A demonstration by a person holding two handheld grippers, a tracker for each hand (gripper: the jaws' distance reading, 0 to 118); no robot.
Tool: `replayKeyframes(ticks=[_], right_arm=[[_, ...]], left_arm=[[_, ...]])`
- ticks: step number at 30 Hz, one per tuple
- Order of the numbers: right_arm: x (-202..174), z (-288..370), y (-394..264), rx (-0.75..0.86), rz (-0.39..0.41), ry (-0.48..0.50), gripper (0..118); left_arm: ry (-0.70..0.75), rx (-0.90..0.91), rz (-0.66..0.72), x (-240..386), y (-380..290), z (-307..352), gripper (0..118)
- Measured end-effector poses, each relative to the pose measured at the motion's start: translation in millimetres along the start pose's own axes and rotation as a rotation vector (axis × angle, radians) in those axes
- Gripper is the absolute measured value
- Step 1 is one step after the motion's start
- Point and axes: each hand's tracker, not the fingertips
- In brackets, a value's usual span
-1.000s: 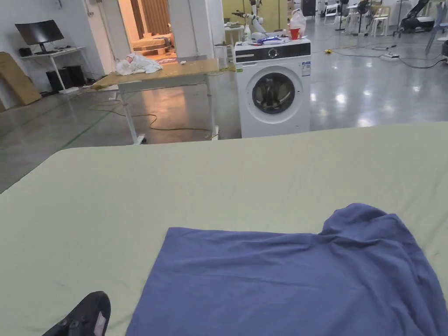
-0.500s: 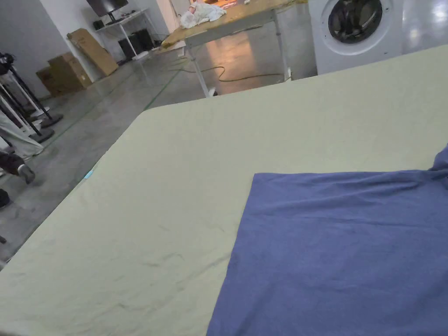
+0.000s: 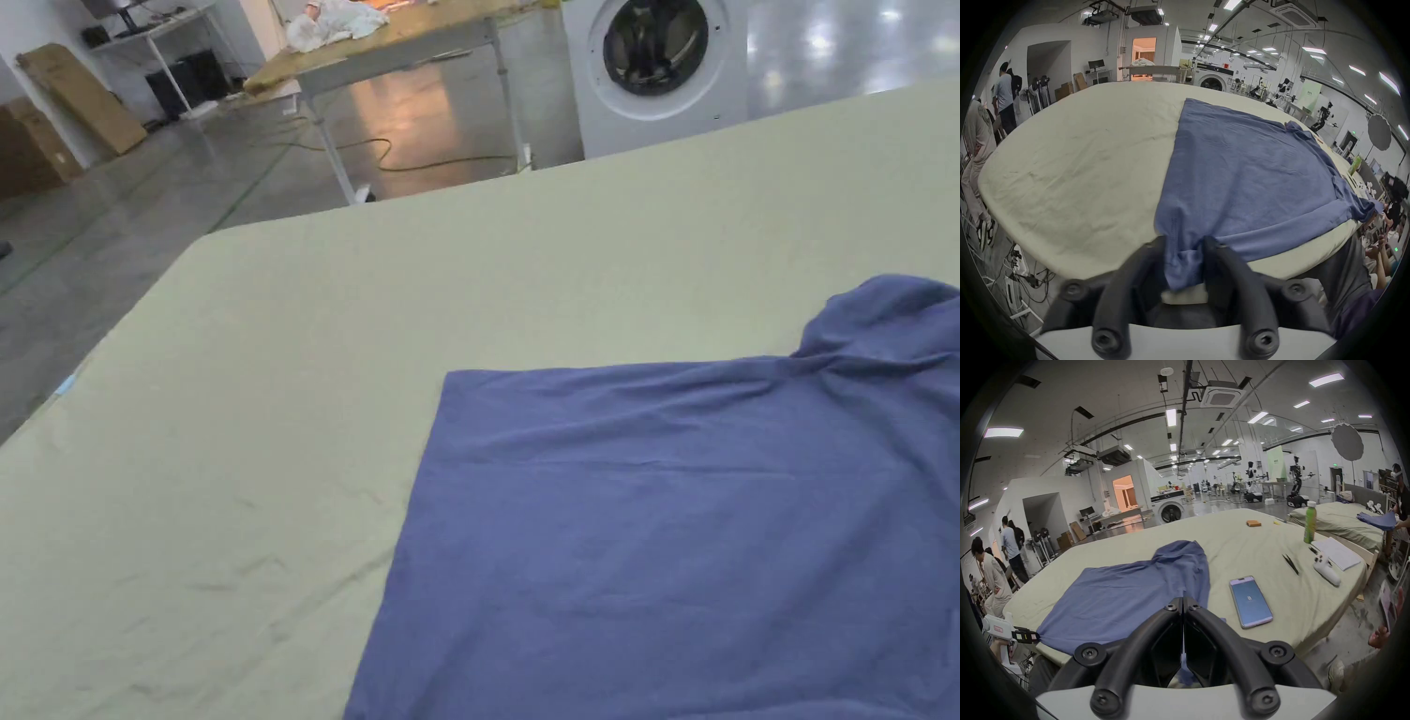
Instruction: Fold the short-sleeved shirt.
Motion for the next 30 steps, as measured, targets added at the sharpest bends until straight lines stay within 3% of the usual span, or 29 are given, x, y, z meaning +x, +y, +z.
replayKeyframes(ticks=[2,3,4,6,7,8,13,19,21,23,24,25,30], right_arm=[[5,3,-4,-0.013,-0.007,-0.023,0],[8,3,-7,-0.023,-0.005,-0.029,0],[10,1,-10,-0.047,0.000,-0.030,6],[14,-3,-19,-0.106,0.025,-0.054,57],[15,-6,-24,-0.116,0.026,-0.057,77],[18,-11,-31,-0.152,0.026,-0.053,83],[23,-31,-61,-0.270,-0.012,-0.015,82],[11,-50,-75,-0.345,0.025,0.022,81],[11,-56,-77,-0.355,0.019,0.023,64],[13,-60,-77,-0.364,-0.002,0.021,27],[13,-61,-77,-0.368,-0.006,0.018,15],[14,-61,-77,-0.372,-0.005,0.021,9],[13,-50,-52,-0.290,0.027,0.036,7]], left_arm=[[-0.042,-0.017,0.002,8,1,-5,4],[0.013,-0.039,-0.053,16,0,-8,4],[0.029,-0.045,-0.101,20,1,-10,4],[0.030,-0.054,-0.105,23,4,-14,4],[0.028,-0.060,-0.093,22,6,-15,4],[0.021,-0.063,-0.075,18,7,-15,4],[-0.005,-0.058,-0.020,20,7,-11,4],[0.006,-0.046,-0.013,31,7,-7,4],[0.008,-0.042,-0.009,33,7,-6,4],[0.010,-0.039,-0.007,33,7,-5,4],[0.011,-0.039,-0.007,34,7,-5,4],[0.013,-0.038,-0.009,35,8,-4,4],[0.017,-0.055,-0.050,37,28,11,4]])
